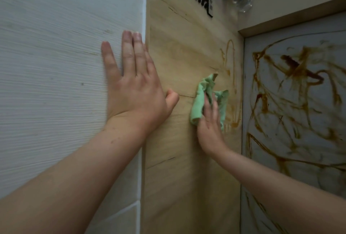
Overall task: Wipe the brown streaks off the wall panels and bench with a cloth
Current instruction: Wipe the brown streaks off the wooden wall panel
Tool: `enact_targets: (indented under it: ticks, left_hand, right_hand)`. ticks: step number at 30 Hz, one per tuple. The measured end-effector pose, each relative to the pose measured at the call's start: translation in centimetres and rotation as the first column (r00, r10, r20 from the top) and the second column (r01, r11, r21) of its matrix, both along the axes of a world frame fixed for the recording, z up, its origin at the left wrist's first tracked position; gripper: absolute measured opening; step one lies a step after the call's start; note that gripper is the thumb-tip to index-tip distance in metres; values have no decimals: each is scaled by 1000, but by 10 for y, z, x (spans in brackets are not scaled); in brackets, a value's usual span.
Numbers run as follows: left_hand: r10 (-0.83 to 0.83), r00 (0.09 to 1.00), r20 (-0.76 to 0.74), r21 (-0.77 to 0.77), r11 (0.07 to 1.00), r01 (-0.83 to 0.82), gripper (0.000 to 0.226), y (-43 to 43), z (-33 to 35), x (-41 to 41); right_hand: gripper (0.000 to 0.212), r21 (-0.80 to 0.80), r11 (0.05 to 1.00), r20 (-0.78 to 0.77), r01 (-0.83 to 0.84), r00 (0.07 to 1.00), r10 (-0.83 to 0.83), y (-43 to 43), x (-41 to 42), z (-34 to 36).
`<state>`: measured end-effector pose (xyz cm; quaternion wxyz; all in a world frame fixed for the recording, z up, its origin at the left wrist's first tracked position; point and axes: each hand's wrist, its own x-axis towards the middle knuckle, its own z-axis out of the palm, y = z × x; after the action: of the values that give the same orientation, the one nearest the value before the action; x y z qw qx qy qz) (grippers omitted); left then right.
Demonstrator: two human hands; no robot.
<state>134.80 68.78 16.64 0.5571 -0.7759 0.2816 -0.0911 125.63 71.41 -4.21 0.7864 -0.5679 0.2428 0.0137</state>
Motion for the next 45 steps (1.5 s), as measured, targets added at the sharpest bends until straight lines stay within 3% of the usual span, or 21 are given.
enact_targets:
  ticks: [3,5,7,11,16,18,23,29,35,38,41,45]
  left_hand:
    - [-25,1000,4,-4,1000,25,105,3,-2,1]
    - [-33,999,-3,-9,999,33,104,4,-3,0]
    - [-45,999,-2,-6,999,45,104,4,-2,0]
    - [-44,999,21,23,999,43,105,3,-2,-1]
    - [-27,999,42,15,1000,27,107,3,0,-4]
    - [-24,999,33,22,999,24,109,3,1,-5]
    - [-20,999,30,4,1000,19,110,-1,2,-7]
    - [-3,998,63,-30,1000,5,107,-2,-4,-4]
    - [-31,997,76,3,1000,31,109,2,-9,1]
    - [-42,996,76,-20,999,44,109,3,-11,3]
    - [-53,996,76,-33,998,56,108,4,-13,5]
    - [-60,996,62,-48,997,63,105,2,-12,5]
  right_hand:
    - [57,38,998,-266,43,963,-31,4,18,-52]
    - [55,133,991,-489,12,871,55,-2,29,-83]
    - [54,204,979,-578,-15,805,133,-12,32,-92]
    - [55,290,954,-578,-72,782,234,-19,17,-66]
    - [59,215,958,-306,-189,919,249,-4,-19,-12]
    - [60,178,972,-251,-151,948,193,7,-27,-5]
    - [59,153,980,-292,-124,942,165,7,-25,-1]
    - [58,85,994,-187,-76,978,91,20,-34,-2]
    - [53,177,982,-526,69,850,35,24,-4,-92]
    - [54,236,960,-603,154,798,20,8,10,-134]
    - [68,359,901,-719,243,687,101,-12,35,-181]
    - [73,470,823,-727,318,668,158,-58,67,-168]
